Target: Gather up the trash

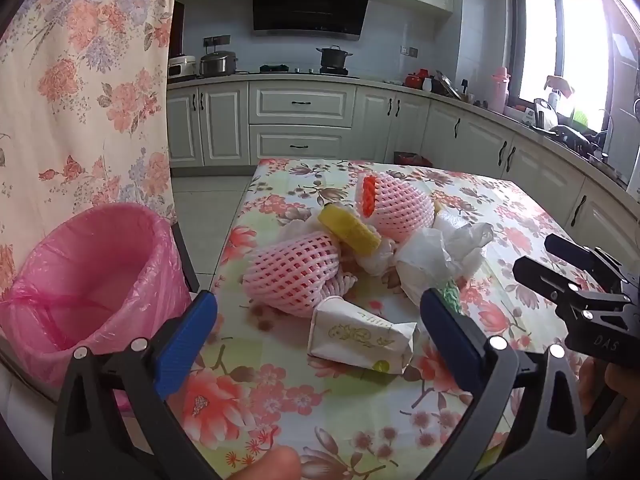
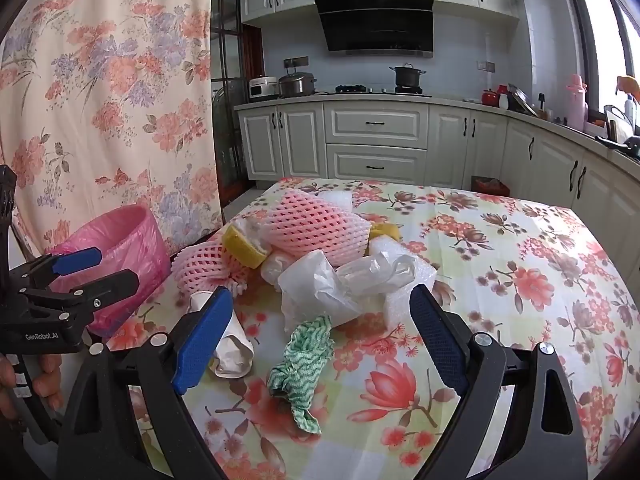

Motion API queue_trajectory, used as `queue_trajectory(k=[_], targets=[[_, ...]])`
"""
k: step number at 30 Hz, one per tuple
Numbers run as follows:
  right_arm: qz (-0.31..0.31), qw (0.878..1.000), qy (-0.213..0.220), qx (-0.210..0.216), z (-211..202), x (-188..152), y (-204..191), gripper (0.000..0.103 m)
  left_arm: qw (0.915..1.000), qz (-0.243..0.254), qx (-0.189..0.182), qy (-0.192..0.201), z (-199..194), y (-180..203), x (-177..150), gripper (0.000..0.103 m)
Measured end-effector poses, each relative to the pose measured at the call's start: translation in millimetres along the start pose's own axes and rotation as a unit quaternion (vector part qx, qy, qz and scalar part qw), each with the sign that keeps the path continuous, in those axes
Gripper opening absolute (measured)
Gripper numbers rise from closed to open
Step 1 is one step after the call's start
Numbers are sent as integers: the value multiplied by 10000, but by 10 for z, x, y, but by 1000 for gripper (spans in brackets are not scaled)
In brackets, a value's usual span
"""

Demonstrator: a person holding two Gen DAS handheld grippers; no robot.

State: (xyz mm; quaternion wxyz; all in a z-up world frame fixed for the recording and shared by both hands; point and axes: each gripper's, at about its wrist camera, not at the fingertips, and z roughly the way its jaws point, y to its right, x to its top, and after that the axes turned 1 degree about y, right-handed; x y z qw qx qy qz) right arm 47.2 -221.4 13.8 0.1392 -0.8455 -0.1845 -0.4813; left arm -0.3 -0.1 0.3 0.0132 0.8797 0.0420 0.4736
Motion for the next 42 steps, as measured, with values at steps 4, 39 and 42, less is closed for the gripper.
queue_trajectory(k=[4,39,42], targets=[[16,10000,-21,17,1,-3,8,85,10000,51,24,1,-1,3,-1,98],[36,10000,20,18,-6,-5,13,85,10000,62,-25,62,2,55,8,98],[32,10000,23,17,-5,-7,14,85,10000,63,-25,63,-1,59,8,98]])
